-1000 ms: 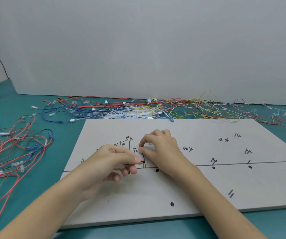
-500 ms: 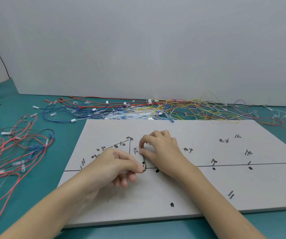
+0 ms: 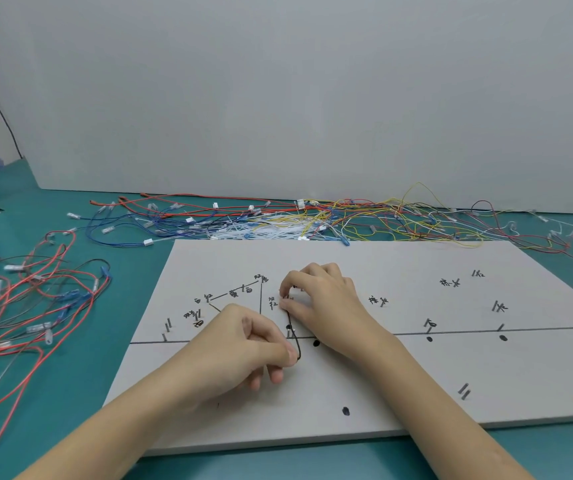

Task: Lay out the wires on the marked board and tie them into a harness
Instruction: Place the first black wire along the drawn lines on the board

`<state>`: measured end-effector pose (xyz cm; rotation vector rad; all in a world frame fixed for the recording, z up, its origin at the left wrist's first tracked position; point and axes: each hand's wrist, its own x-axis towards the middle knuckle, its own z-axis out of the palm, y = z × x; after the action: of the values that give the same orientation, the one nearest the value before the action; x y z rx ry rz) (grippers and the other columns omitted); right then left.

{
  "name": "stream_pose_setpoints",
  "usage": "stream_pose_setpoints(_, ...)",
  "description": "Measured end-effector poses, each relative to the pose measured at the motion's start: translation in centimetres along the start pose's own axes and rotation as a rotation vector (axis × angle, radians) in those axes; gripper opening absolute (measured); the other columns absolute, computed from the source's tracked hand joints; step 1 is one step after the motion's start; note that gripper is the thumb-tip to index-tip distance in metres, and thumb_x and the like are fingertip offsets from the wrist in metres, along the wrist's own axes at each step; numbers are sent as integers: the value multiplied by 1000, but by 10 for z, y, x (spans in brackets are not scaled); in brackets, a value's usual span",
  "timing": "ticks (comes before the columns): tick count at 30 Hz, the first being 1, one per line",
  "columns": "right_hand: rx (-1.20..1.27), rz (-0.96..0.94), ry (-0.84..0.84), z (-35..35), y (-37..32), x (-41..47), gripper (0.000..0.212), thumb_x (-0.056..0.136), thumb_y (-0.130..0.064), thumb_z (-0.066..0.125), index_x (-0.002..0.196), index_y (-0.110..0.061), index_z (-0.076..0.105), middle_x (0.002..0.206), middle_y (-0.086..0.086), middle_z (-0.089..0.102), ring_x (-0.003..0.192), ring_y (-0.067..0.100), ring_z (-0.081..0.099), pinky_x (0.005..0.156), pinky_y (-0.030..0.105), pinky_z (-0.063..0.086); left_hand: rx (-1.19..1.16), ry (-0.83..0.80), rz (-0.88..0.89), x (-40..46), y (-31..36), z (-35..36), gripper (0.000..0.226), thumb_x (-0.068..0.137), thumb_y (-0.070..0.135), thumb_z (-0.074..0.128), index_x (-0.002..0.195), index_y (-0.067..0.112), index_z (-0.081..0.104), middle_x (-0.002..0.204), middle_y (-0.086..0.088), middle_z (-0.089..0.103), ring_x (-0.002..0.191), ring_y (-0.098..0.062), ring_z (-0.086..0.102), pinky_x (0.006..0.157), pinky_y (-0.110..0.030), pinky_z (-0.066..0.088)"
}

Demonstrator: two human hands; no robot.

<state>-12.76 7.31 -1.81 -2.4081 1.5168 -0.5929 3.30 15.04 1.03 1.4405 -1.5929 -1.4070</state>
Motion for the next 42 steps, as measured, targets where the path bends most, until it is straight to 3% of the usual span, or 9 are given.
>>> stream_pose_setpoints(5, 3, -7, 14, 1, -1, -1, 9, 93, -40, 57, 100, -33, 58, 109, -9, 52, 111, 16, 33, 90, 36, 28, 266, 17, 20, -3, -3, 5, 10, 78, 15, 68, 70, 17, 75, 51, 5, 63, 44, -5, 49, 48, -16, 39)
stream_pose_setpoints(10, -4, -7, 26, 0, -3, -1, 10, 93, -37, 58, 100, -30, 61, 110, -9, 53, 112, 17, 34, 91, 35, 28, 956, 116, 437, -13, -8, 12, 18, 78, 38, 46, 76, 25, 57, 62, 13, 52, 69, -3, 48, 56, -15, 32)
stream_pose_setpoints(16, -1, -10, 39, 2, -3, -1, 10, 94, -36, 57, 99, -30, 63, 108, -10, 54, 110, 16, 34, 89, 34, 28, 799, 90, 399, -4, -4, -5, 56, 77, 73, 38, 78, 28, 70, 83, 13, 54, 78, -3, 54, 71, -29, 47)
stream_pose_setpoints(19, -15, -5, 52, 3, -2, 1, 10, 93, -35, 58, 98, -30, 65, 107, -10, 54, 110, 15, 34, 86, 33, 26, 657, 189, 407, 7, -1, -19, 45, 84, 60, 47, 74, 24, 71, 77, 12, 57, 76, -6, 54, 70, -36, 48)
stream_pose_setpoints(27, 92, 62, 98, 7, 4, 4, 3, 87, -38, 66, 87, -37, 68, 98, -16, 54, 100, 6, 32, 85, 29, 17, 624, 305, 238, 48, 0, -75, 14, 92, 29, 61, 86, 27, 74, 86, 13, 67, 83, -5, 60, 70, -21, 44)
stream_pose_setpoints(32, 62, 41, 108, 10, 4, 4, 3, 88, -37, 65, 88, -35, 68, 99, -16, 52, 105, 9, 35, 94, 32, 20, 785, 562, 116, 76, -14, -122, 22, 92, 18, 55, 107, 19, 71, 99, 5, 67, 94, -16, 60, 81, -31, 44)
stream_pose_setpoints(35, 47, 38, 107, 9, 4, 3, 5, 89, -37, 64, 90, -35, 68, 102, -15, 55, 108, 11, 36, 95, 33, 20, 1016, 648, -127, 96, -30, -161, 37, 93, 11, 46, 128, 12, 57, 128, -12, 53, 122, -35, 43, 94, -46, 43)
stream_pose_setpoints(38, 53, 40, 104, 9, 4, 2, 6, 90, -38, 63, 91, -36, 68, 102, -14, 54, 108, 11, 36, 94, 32, 20, 1038, 624, -335, 108, -51, -192, 44, 94, 11, 45, 138, 10, 46, 138, -16, 45, 128, -39, 38, 101, -49, 41)
stream_pose_setpoints(42, 62, 37, 110, 10, 5, 2, 6, 90, -38, 63, 90, -36, 68, 102, -14, 55, 108, 11, 37, 93, 32, 20, 875, 709, -243, 112, -73, -200, 24, 92, 14, 59, 116, 13, 62, 124, -14, 62, 119, -35, 51, 95, -45, 46)
